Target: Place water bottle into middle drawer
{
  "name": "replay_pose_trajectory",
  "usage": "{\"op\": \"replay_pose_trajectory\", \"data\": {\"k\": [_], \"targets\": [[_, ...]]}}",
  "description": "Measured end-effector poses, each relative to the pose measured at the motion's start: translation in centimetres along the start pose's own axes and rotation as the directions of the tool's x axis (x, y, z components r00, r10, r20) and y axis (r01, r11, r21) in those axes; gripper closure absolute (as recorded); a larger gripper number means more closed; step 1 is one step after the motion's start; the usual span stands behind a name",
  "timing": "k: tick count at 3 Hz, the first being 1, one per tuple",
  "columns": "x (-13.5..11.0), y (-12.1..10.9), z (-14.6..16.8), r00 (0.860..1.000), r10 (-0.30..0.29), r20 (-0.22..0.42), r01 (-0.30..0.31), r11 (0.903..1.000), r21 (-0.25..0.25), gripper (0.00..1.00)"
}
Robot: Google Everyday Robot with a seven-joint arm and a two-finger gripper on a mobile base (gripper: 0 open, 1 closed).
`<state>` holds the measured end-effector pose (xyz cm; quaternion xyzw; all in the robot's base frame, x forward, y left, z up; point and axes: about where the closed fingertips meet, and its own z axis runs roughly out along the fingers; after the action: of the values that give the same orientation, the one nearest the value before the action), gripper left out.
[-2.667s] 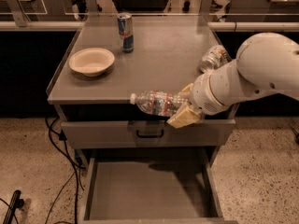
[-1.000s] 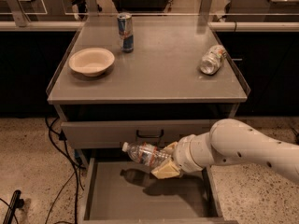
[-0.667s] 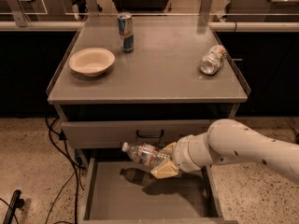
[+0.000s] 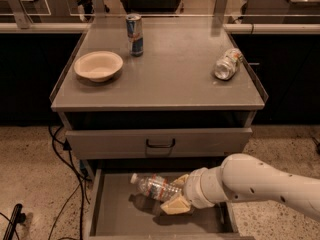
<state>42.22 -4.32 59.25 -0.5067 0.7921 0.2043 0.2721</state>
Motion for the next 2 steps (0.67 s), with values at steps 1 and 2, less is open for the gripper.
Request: {"op": "replay_pose_trajectory", "data": {"k": [1,2], "targets": [[1.2,0.3,1.4,1.000,0.008,-0.009,-0.008,0.9999,-0.012,1.00],[2.3,-2.6,5.1,1.000,-0.003,-0.016,0.002,0.9999,-0.014,1.00]]}}
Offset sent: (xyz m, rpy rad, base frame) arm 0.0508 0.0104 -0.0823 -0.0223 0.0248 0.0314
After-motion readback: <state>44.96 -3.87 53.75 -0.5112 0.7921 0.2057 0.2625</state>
